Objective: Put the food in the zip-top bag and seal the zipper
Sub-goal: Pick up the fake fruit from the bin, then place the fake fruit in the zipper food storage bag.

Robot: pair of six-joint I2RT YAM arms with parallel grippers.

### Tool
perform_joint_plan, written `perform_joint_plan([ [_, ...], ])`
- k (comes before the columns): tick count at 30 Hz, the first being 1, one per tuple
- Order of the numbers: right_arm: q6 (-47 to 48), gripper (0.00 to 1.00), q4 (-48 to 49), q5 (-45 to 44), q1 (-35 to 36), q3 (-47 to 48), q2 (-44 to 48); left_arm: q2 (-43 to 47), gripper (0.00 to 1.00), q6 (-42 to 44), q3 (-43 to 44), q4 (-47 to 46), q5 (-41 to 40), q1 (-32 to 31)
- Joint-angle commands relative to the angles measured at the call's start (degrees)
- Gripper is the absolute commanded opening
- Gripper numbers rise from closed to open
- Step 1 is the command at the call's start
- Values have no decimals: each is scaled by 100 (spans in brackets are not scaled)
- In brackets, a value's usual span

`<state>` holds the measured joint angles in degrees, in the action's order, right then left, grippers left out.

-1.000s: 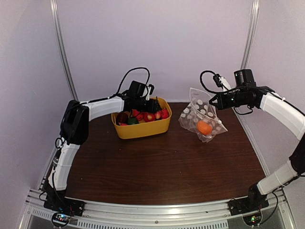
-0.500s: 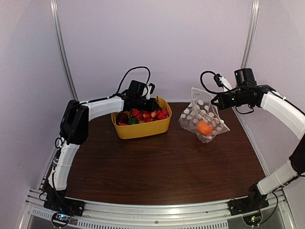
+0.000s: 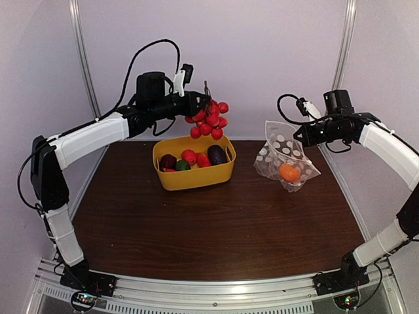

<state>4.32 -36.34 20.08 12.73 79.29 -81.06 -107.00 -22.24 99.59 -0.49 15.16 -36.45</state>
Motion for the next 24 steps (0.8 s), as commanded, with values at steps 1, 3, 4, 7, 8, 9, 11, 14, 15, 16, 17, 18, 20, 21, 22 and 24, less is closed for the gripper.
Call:
perform_joint_plan([
  [1, -98, 0, -29, 96, -8, 14, 2, 276, 1, -202, -371, -926, 524, -232],
  [3, -151, 0, -9, 139, 20, -62, 11, 441, 0, -491, -603, -1408, 602, -332],
  [4, -170, 0, -14, 157, 50, -89, 4, 479, 0, -693, -700, -1669, 653, -387],
  [7, -228, 0, -43, 255, 154, -141, -68, 443, 0, -1235, -786, -2209, 889, -554],
  [8, -277, 0, -22, 315, 182, -160, -75, 412, 0, -1380, -843, -2409, 889, -634],
  [9, -339, 0, 23, 368, 197, -179, -92, 394, 0, -1562, -933, -2699, 860, -723],
  [11, -429, 0, 140, 460, 262, -213, -134, 278, 0, -1958, -1140, -3379, 778, -897],
  [14, -706, 0, 265, 685, 344, -212, -243, 1, 0, -2595, -1225, -4375, 669, -1112],
  [15, -804, 0, 306, 782, 344, -204, -271, -103, 0, -2828, -1254, -4682, 603, -1159],
  [16, -874, 0, 363, 880, 342, -200, -292, -207, 0, -3054, -1296, -5132, 509, -1195],
  [17, -951, 0, 428, 970, 348, -207, -294, -319, 0, -3309, -1332, -5454, 401, -1220],
  [18, -1032, 0, 487, 1062, 351, -223, -285, -445, 0, -3540, -1344, -5739, 317, -1236],
  [20, -1175, 0, 582, 1256, 349, -249, -303, -717, 0, -4095, -1314, -6286, 168, -1258],
  [21, -1231, 0, 606, 1363, 352, -255, -317, -862, 0, -4270, -1246, -6453, 107, -1272],
  [22, -1280, 0, 634, 1508, 347, -256, -322, -993, 0, -4408, -1180, -6600, 56, -1289],
  [24, -1396, 0, 732, 1785, 348, -296, -296, -1214, 0, -4501, -1046, -6818, -52, -1323],
])
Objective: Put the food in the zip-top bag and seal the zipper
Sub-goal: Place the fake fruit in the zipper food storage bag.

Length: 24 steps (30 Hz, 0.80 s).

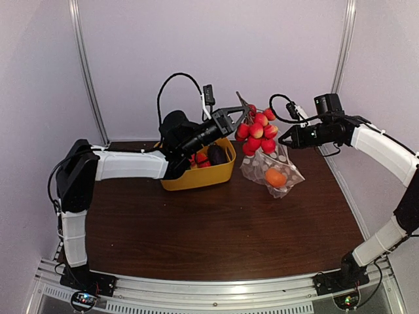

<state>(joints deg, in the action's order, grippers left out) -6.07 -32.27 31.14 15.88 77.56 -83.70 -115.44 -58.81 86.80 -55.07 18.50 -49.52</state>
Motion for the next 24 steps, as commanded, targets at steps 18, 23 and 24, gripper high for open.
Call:
perform_joint_plan([
  [18, -864, 0, 832, 1457, 8, -484, 72, -1452, 0, -1803, 1405, -2006, -845, -211],
  [23, -1499, 0, 1458, 2375, -32, -587, 107, -1808, 0, -1676, 1541, -1829, -984, -216],
  [24, -1551, 0, 1503, 2446, -34, -611, 135, -1894, 0, -1648, 1595, -1792, -976, -213],
])
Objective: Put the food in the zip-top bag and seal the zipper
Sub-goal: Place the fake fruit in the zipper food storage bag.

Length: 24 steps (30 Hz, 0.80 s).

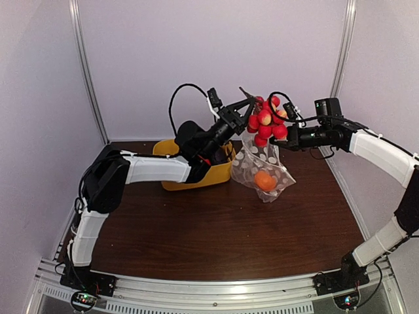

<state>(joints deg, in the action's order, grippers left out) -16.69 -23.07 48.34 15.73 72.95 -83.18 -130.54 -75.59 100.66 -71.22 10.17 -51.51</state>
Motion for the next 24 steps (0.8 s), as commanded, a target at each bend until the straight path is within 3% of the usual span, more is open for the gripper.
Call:
perform_joint_plan([
  [1, -515, 0, 618, 771, -27, -173, 117, -470, 0, 29, 252, -159, -145, -17],
  [15, -867, 0, 970, 801, -565, -319, 363, -141, 0, 695, -1117, -298, -110, 17],
  [24, -156, 0, 391, -7, -571, -198, 459, -100, 0, 962, -1337, -304, 57, 9],
])
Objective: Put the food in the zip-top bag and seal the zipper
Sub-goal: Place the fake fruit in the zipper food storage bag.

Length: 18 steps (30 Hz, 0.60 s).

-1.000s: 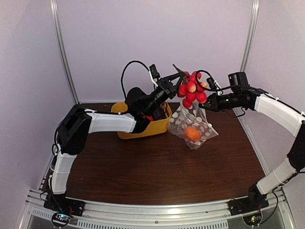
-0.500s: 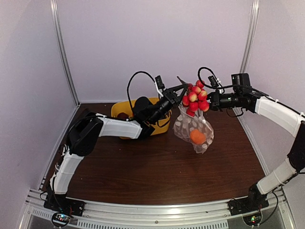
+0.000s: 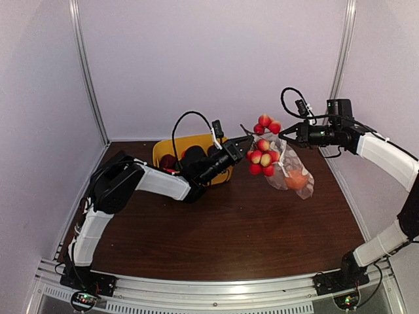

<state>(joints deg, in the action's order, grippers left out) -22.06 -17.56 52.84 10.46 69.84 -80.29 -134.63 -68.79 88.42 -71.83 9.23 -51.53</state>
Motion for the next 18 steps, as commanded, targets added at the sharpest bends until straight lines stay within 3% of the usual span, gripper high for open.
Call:
perform_joint_plan([
  [1, 431, 0, -204, -624, -44, 129, 170, 306, 0, 298, -123, -331, 196, 11],
  [8, 591, 0, -410, -927, -53, 268, -118, 303, 0, 550, 294, -354, 1144, -4],
  [14, 636, 0, -353, -851, -57, 327, -17, 368, 0, 703, 179, 296, 1051, -6],
  [18, 618, 0, -416, -996, -75, 306, -18, 382, 0, 874, 22, -121, 1156, -36],
])
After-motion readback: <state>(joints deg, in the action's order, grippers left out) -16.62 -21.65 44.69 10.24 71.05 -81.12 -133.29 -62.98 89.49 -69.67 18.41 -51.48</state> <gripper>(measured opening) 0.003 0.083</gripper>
